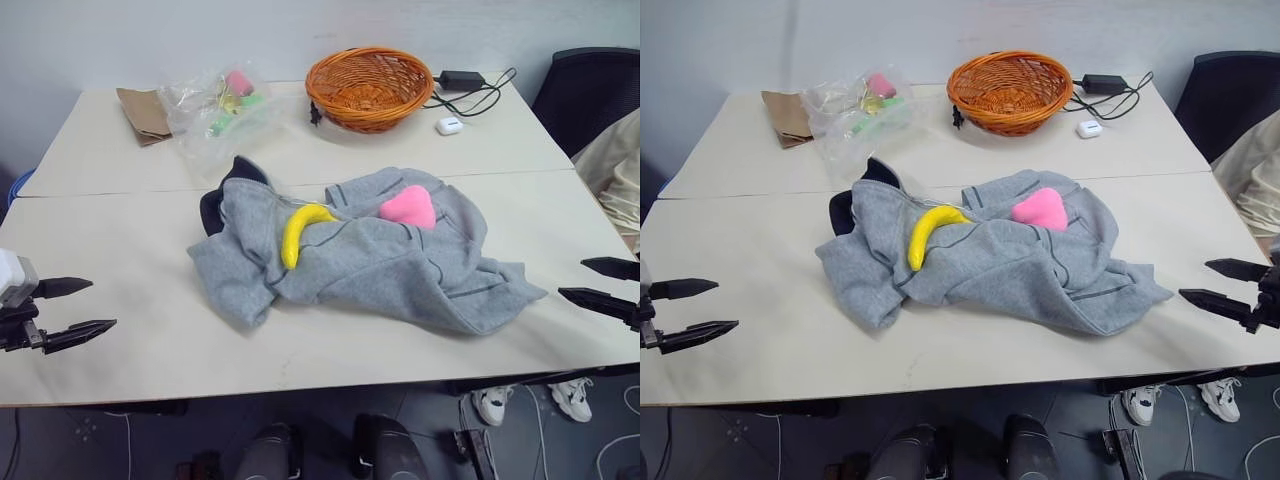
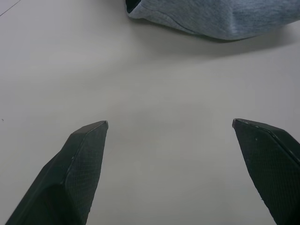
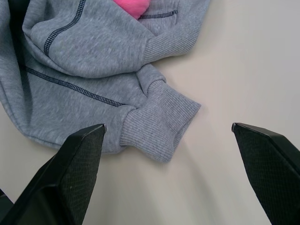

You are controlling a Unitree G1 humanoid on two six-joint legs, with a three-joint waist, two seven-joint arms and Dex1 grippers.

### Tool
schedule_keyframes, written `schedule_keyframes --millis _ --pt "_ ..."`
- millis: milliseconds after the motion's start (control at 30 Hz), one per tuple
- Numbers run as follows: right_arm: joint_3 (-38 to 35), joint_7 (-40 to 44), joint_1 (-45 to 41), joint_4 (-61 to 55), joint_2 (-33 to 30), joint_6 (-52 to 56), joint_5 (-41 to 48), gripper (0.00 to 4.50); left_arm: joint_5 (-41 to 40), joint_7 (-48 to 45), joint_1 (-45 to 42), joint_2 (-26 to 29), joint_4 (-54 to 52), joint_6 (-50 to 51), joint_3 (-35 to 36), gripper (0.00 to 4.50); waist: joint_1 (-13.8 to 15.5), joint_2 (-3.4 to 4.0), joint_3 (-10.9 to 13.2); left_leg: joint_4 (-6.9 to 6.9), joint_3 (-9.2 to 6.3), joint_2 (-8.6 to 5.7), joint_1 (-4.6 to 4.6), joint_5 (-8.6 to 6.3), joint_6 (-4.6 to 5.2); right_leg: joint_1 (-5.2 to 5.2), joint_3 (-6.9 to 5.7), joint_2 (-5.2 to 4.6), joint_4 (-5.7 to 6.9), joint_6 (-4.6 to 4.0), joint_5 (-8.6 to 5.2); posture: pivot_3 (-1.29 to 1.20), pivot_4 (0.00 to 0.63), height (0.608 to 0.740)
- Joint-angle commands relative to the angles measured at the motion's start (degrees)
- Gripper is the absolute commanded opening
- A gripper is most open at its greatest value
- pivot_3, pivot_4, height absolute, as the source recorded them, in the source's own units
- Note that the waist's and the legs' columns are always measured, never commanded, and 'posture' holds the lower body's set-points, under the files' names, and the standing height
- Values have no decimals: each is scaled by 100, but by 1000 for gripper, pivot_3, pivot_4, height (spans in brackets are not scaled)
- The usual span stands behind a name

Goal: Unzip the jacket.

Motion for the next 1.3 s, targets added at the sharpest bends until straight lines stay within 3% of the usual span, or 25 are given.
schedule_keyframes --millis 33,767,933,1033,1100,1300 --pt "-308 7 32 -100 -132 -57 60 4500 23 -85 108 -8 -90 -117 131 4487 -1 0 0 0 0 0 0 0 0 0 0 0 0 0 0 0 150 740" --pt "-441 -293 95 -322 -67 -156 22 4500 137 206 -324 47 197 -61 -190 4487 3 0 0 0 0 -1 0 0 1 -1 0 -1 2 0 0 0 150 740" --pt "-445 -377 114 -369 -58 -134 19 4500 152 166 -470 48 288 -91 -251 4487 -95 6 4 -22 -150 -47 -14 25 18 115 -193 -43 -25 13 -1 0 150 740" --pt "-461 -452 101 -402 -59 22 66 4500 144 138 -579 42 327 -95 -300 4487 -105 0 6 -85 -383 -189 4 120 43 220 -424 -153 -36 87 -45 0 150 740" --pt "-472 -462 99 -432 -64 77 82 4500 108 114 -647 35 315 -56 -324 4487 24 6 10 -67 -359 -193 -4 122 42 203 -331 -141 -19 92 -47 0 150 740" --pt "-514 -435 176 -587 -74 196 119 4500 -152 6 -882 47 81 365 -420 4487 230 8 11 -13 -357 -176 -9 68 4 201 -294 -154 -36 91 -47 0 150 740"
